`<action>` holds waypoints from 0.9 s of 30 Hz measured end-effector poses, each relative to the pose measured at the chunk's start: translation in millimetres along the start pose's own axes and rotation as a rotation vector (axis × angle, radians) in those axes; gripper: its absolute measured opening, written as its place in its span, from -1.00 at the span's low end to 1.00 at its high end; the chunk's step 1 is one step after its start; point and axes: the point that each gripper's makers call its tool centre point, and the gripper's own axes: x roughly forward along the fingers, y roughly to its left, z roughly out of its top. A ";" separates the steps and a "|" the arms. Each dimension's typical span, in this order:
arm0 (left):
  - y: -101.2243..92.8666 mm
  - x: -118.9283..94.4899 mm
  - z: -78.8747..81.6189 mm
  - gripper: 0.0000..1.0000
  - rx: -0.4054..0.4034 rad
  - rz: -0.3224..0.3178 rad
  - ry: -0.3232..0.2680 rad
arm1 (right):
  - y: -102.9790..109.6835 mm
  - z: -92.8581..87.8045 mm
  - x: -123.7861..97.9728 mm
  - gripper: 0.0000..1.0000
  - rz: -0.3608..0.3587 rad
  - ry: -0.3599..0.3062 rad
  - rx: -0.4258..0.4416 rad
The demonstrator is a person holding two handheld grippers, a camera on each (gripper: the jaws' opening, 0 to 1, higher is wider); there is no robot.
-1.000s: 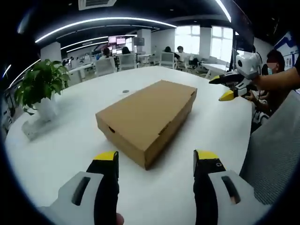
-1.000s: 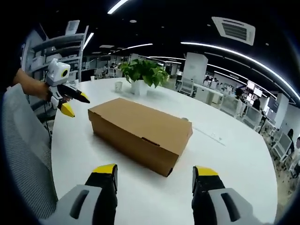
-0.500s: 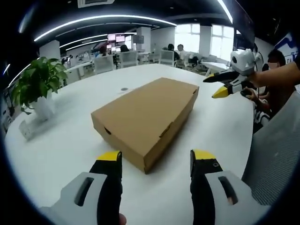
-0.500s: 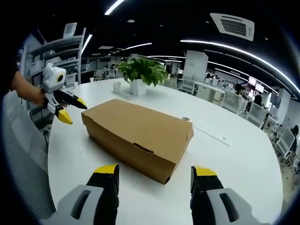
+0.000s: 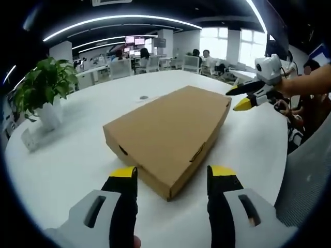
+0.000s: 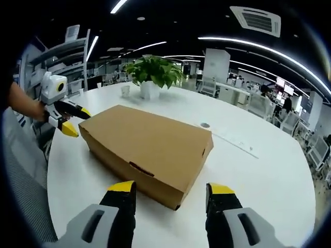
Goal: Operate the shoe box by opening the lid, removing the specified soft item, and placing it in the target area until the item is outside and the box remains undamaged.
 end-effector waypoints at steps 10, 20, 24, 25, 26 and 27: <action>8.8 6.8 -6.0 -0.09 -0.020 0.029 0.013 | 7.5 -1.1 11.4 -0.12 0.035 0.017 0.008; 7.6 6.7 -6.9 -0.11 -0.011 0.011 0.015 | 11.1 -3.6 11.8 -0.17 0.034 0.004 0.052; 9.4 6.4 -7.2 -0.13 -0.020 0.010 0.019 | 14.0 -3.7 11.2 -0.20 0.025 0.008 0.058; 10.1 6.3 -7.2 -0.14 -0.020 0.008 0.019 | 14.0 -3.8 11.0 -0.21 0.024 0.009 0.061; 10.6 5.9 -7.4 -0.15 -0.015 0.005 0.022 | 14.9 -4.0 10.4 -0.22 0.024 0.009 0.060; 11.3 5.9 -7.3 -0.15 -0.015 0.003 0.023 | 15.2 -4.0 10.1 -0.23 0.025 0.010 0.058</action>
